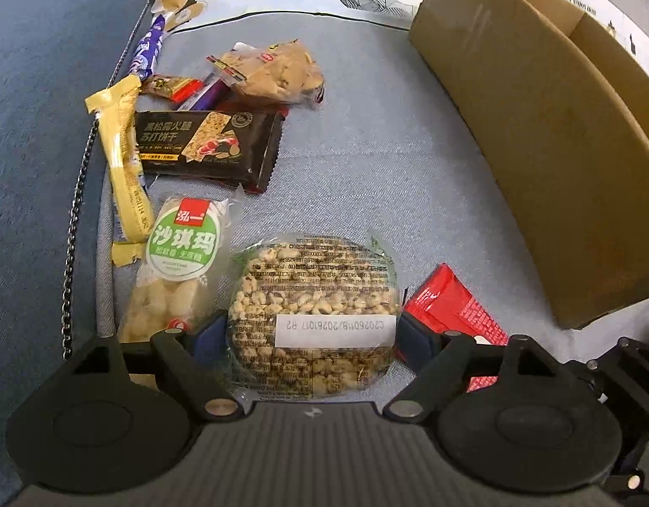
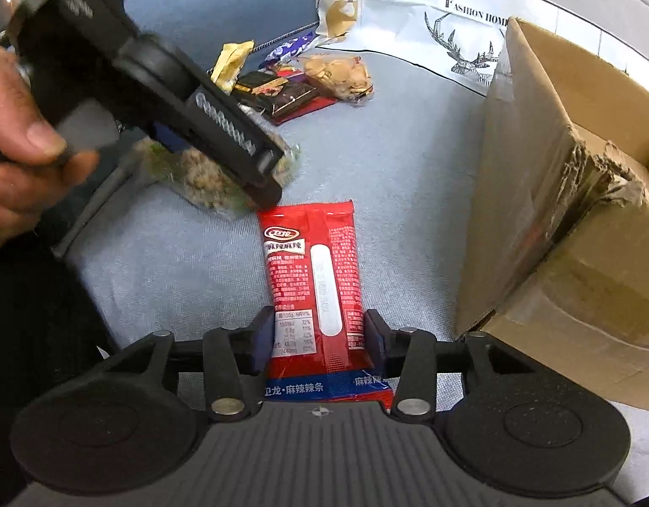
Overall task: Organize snacks
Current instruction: 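Close right tool on red packet while left tool closes on clear round nut package, then lift and carry red packet and nut package over the cardboard box with both tools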
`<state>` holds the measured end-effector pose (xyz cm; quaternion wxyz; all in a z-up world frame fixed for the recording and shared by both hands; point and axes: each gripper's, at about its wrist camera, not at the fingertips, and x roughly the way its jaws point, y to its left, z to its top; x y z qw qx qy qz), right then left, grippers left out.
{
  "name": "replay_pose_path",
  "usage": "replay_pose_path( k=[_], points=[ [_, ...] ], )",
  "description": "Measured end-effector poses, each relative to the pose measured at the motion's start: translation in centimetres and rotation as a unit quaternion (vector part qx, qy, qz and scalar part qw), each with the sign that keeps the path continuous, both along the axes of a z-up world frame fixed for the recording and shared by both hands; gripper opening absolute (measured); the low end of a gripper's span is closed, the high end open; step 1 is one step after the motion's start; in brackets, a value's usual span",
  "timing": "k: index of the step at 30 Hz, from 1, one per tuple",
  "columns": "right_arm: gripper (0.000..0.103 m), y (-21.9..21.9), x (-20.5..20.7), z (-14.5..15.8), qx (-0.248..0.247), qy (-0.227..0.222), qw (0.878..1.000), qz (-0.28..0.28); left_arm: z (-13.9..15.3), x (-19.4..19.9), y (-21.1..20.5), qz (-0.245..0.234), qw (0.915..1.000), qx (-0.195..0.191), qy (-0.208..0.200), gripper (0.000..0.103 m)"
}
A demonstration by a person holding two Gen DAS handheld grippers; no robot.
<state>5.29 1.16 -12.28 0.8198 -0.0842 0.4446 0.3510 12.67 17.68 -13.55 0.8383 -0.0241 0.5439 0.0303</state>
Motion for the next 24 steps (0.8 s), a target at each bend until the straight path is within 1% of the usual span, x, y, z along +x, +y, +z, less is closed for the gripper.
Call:
replay_pose_path(
  k=[10, 17, 20, 24],
  points=[
    [0.05, 0.3, 0.3, 0.0, 0.004, 0.004, 1.0, -0.003, -0.3, 0.2, 0.0, -0.001, 1.0, -0.003, -0.001, 0.088],
    [0.041, 0.3, 0.2, 0.1, 0.002, -0.007, 1.0, -0.001, 0.1, 0.2, -0.1, -0.001, 0.9999, -0.001, -0.012, 0.085],
    [0.039, 0.3, 0.1, 0.4, 0.003, -0.013, 1.0, -0.003, 0.8, -0.1, -0.2, -0.002, 0.9994, -0.004, -0.034, 0.084],
    [0.038, 0.0, -0.4, 1.3, 0.011, -0.034, 0.999, -0.009, 2.7, -1.6, -0.2, -0.005, 0.9952, -0.024, -0.095, 0.084]
  ],
)
